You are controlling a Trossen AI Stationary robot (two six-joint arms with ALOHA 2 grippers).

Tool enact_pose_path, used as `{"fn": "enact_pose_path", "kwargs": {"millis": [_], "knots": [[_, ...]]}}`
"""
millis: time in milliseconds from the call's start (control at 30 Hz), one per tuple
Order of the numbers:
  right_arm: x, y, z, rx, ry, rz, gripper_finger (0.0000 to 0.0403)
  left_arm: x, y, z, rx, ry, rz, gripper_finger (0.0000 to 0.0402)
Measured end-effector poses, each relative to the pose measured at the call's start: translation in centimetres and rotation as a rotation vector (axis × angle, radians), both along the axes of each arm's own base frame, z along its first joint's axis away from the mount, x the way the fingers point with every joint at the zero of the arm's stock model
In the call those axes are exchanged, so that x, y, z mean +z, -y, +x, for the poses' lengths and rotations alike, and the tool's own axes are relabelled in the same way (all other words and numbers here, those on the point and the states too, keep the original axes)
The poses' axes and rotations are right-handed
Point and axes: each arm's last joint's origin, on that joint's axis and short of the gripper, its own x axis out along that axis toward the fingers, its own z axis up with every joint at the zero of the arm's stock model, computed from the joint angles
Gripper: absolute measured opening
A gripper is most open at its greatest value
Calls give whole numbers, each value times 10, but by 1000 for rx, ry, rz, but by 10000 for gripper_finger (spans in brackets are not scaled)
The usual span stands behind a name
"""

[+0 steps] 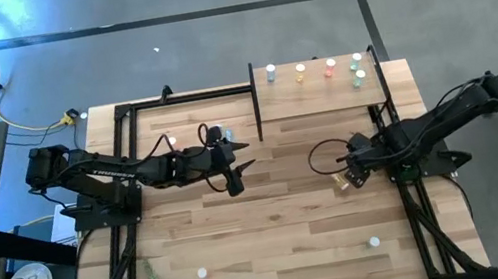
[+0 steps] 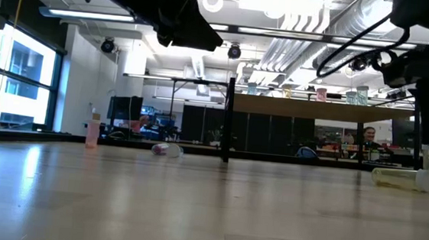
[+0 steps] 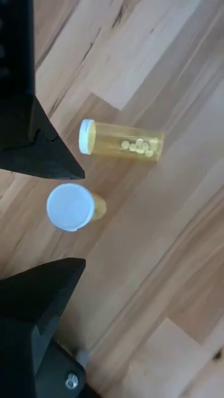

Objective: Pick and place medicine bottles onto shelf by color
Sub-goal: Put the right yellow medicine bottle aligned with the other yellow medicine bottle on the shelf

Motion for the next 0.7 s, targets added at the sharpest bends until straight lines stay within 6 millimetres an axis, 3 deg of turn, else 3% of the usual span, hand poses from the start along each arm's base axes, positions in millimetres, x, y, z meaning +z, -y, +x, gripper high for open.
{"fn": "enact_pose_path", "kwargs": {"millis": [433, 700], "knots": [[-7, 0, 0, -8, 10, 17, 206, 0, 0, 0, 0, 1, 0, 213], [-7, 0, 0, -13, 10, 19, 171, 0, 0, 0, 0, 1, 0, 213]]}}
